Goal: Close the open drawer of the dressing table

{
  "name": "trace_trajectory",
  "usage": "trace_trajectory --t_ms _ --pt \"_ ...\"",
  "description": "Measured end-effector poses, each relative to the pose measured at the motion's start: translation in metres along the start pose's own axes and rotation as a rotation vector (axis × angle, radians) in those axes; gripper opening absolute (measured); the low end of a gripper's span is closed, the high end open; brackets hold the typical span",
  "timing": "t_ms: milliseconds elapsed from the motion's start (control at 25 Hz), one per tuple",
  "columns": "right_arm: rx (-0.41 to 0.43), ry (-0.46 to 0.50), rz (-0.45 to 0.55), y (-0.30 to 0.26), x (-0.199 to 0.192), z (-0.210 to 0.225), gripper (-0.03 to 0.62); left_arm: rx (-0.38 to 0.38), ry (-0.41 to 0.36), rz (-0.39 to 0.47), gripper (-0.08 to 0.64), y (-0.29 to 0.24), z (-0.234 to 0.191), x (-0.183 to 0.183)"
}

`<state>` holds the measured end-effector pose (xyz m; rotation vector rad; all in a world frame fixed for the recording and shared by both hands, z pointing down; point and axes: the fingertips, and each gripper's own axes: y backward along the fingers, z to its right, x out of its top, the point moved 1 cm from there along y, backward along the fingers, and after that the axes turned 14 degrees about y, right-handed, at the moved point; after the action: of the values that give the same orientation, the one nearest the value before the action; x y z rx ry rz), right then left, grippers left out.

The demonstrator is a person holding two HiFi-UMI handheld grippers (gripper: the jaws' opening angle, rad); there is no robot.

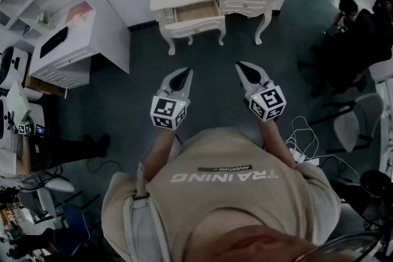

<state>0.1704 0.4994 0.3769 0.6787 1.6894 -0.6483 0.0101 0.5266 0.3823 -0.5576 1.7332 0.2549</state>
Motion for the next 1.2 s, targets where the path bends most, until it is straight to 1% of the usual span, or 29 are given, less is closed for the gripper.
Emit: trace_trajectory --t_ms 120,240,400,480,560,640,760,880,1000,1120,1200 --pt "0.028 -0.026 0.004 -0.02 -0.004 -0.015 0.005 -0.002 0.007 -0.01 -0.003 -0.004 -0.011 -0.004" --pt "0.047 0.036 -0.013 -0.036 -0.007 -0.035 0.005 -0.008 0.023 -0.015 -0.003 0.002 -0.02 -0.01" --pt "0.045 0.048 -0.015 -0.047 -0.013 -0.05 0.005 -0.002 0.024 -0.01 -0.003 0.018 -0.04 -0.019" --pt "0.035 0.037 -0.023 -0.05 -0.023 -0.052 0.004 0.015 0.028 -0.004 -0.003 0.022 -0.051 -0.026" --pt "0.026 0.028 -0.033 -0.048 -0.029 -0.049 0.005 0.028 0.05 0.001 -0.003 0.025 -0.057 -0.032" --pt "0.011 0.048 -0.049 -0.051 -0.03 -0.046 0.005 0.031 0.064 0.012 -0.003 0.027 -0.062 -0.033" --pt "0.014 0.043 -0.068 -0.061 -0.037 -0.042 0.005 0.031 0.091 -0.006 -0.003 0.016 -0.072 -0.043" --pt "0.045 0.019 -0.092 -0.068 -0.054 -0.029 0.005 0.028 0.132 -0.011 -0.003 -0.007 -0.074 -0.045" --pt "0.062 0.002 -0.1 -0.077 -0.064 -0.011 0.005 0.04 0.133 -0.034 -0.003 -0.03 -0.078 -0.041" --pt "0.07 0.035 -0.086 -0.085 -0.065 0.035 0.004 0.04 0.107 -0.035 -0.003 -0.073 -0.071 -0.029" --pt "0.069 0.023 -0.069 -0.09 -0.074 0.069 0.005 0.05 0.074 -0.037 -0.003 -0.105 -0.067 -0.023"
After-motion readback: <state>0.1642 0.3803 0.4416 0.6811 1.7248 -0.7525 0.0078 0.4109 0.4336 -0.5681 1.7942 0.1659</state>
